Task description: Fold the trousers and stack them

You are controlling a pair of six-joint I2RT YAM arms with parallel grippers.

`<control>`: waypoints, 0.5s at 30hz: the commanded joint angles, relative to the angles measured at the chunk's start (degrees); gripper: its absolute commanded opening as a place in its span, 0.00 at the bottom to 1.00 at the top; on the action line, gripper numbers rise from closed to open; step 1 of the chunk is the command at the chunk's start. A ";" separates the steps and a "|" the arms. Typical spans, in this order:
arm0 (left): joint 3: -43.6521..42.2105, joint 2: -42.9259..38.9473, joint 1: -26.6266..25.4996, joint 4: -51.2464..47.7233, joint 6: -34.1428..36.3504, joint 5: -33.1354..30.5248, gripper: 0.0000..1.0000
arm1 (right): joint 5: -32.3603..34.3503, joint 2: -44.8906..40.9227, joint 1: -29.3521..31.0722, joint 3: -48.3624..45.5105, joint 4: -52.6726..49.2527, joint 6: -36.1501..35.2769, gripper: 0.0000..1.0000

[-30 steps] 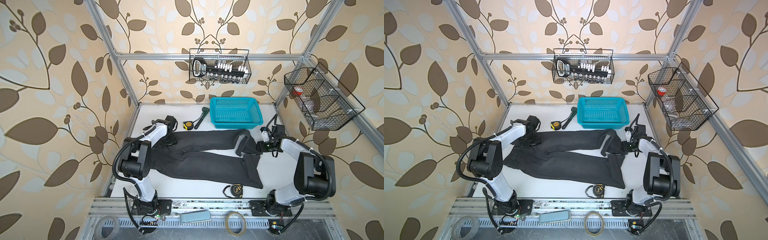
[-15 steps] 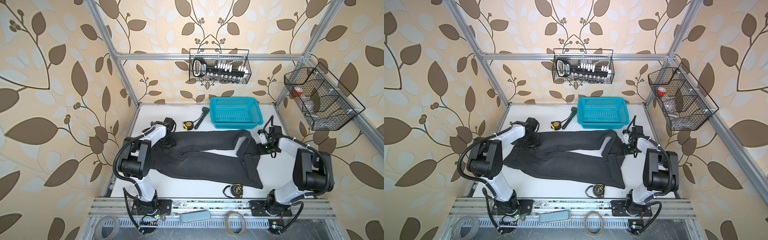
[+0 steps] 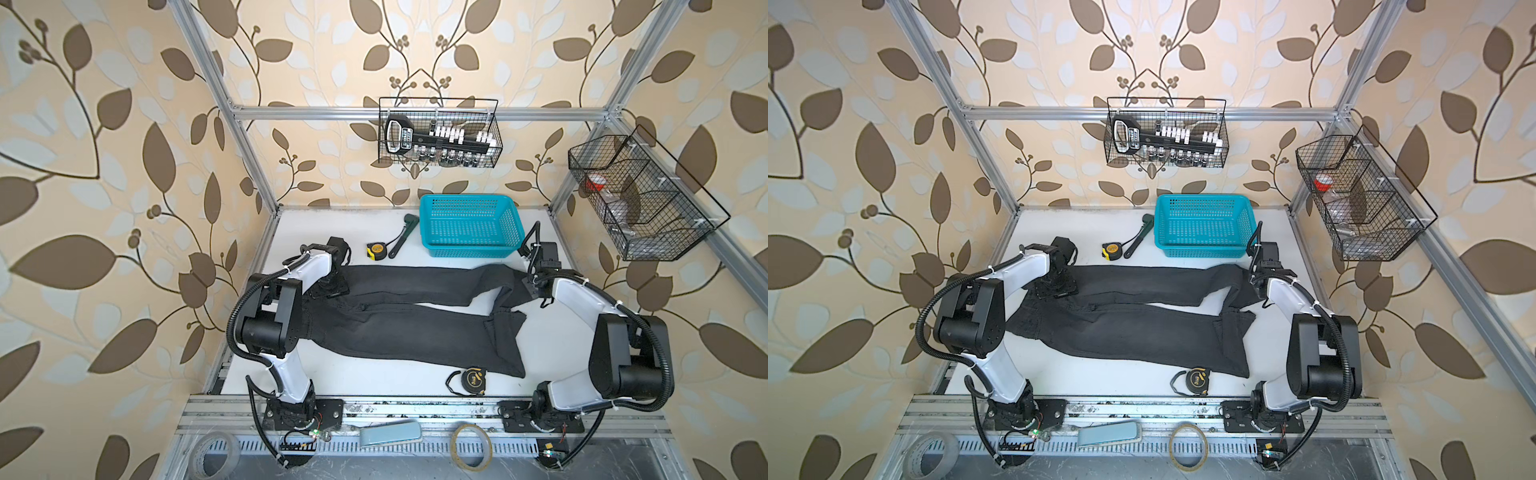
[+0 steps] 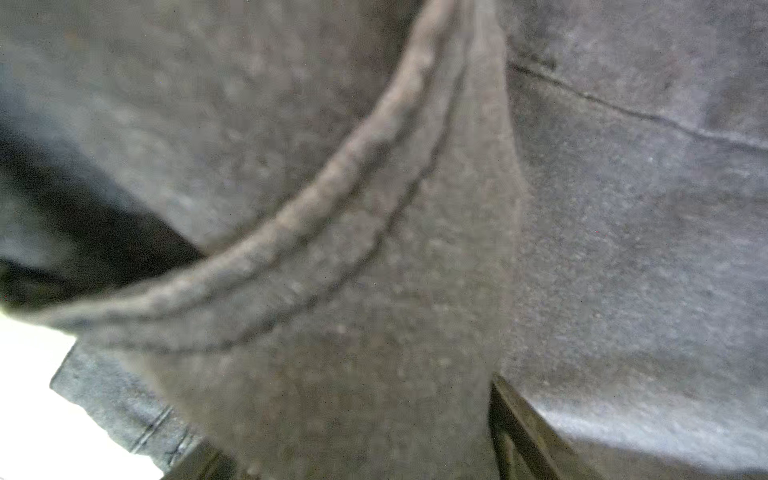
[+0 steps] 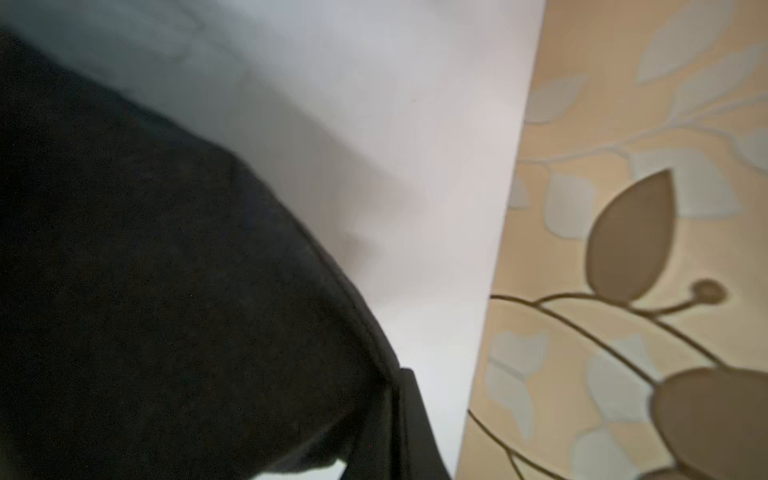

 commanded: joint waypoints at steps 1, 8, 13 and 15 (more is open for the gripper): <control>1.37 -0.50 1.30 -2.87 2.16 -5.29 0.78 | 8.14 2.74 -0.82 3.49 5.14 -7.14 0.08; 1.13 -0.74 1.66 -2.87 2.79 -5.40 0.78 | 7.72 9.07 -0.28 8.75 9.56 -8.48 0.15; 1.29 -0.53 1.70 -2.87 3.79 -5.79 0.78 | 1.07 10.32 0.75 11.30 8.40 -5.33 0.29; 1.69 -0.32 1.79 -3.11 4.15 -5.98 0.79 | -4.05 8.44 0.90 11.30 6.70 -2.25 0.40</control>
